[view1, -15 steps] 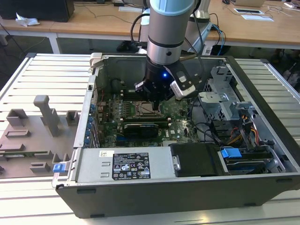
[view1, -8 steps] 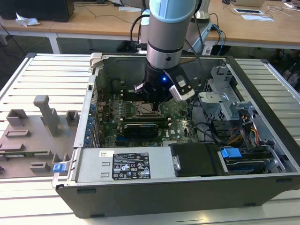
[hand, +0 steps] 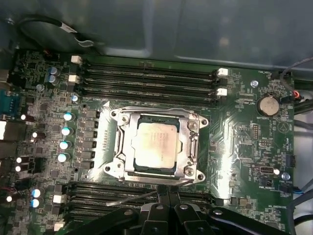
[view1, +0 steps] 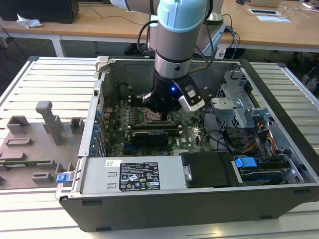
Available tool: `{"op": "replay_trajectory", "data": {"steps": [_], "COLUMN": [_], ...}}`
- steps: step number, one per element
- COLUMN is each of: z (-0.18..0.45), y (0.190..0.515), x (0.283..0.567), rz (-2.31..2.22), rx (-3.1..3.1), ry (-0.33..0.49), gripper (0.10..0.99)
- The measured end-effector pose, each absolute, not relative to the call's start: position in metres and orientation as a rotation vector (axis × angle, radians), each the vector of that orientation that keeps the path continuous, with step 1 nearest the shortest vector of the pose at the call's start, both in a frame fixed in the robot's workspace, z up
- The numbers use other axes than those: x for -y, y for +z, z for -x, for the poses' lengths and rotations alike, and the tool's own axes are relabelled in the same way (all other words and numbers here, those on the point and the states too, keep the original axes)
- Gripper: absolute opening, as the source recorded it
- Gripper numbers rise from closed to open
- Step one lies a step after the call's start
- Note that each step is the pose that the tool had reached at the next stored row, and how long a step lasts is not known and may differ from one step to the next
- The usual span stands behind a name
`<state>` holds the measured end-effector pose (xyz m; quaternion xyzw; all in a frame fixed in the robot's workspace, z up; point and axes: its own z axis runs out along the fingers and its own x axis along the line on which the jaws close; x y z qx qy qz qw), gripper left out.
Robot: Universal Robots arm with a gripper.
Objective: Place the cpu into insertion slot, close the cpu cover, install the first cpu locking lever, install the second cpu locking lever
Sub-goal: 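Install the second cpu locking lever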
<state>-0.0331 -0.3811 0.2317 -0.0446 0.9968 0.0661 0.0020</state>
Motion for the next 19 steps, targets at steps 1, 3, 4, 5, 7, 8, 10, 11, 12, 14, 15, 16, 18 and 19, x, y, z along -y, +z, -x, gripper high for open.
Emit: {"op": "replay_trajectory", "data": {"steps": [1, 3, 4, 5, 7, 8, 10, 11, 12, 14, 15, 16, 18, 19], "z": [0.035, 0.040, 0.043, 0.045, 0.050, 0.051, 0.056, 0.058, 0.061, 0.065, 0.067, 0.069, 0.076, 0.077], "y": [0.231, 0.229, 0.227, 0.226, 0.221, 0.219, 0.217, 0.216, 0.214, 0.212, 0.210, 0.209, 0.205, 0.205], "x": [0.381, 0.382, 0.382, 0.383, 0.385, 0.386, 0.386, 0.386, 0.386, 0.386, 0.386, 0.386, 0.386, 0.386], "rz": [0.140, 0.140, 0.140, 0.141, 0.144, 0.146, 0.150, 0.153, 0.159, 0.168, 0.177, 0.187, 0.229, 0.243], "rx": [-3.127, -3.126, -3.126, -3.126, -3.126, -3.126, -3.126, -3.126, -3.125, -3.125, -3.125, -3.124, -3.123, -3.123], "ry": [0.212, 0.219, 0.219, 0.220, 0.220, 0.221, 0.225, 0.227, 0.230, 0.234, 0.236, 0.236, 0.239, 0.241], "gripper": [0.106, 0.106, 0.106, 0.106, 0.106, 0.106, 0.106, 0.106, 0.106, 0.106, 0.106, 0.106, 0.106, 0.106]}}
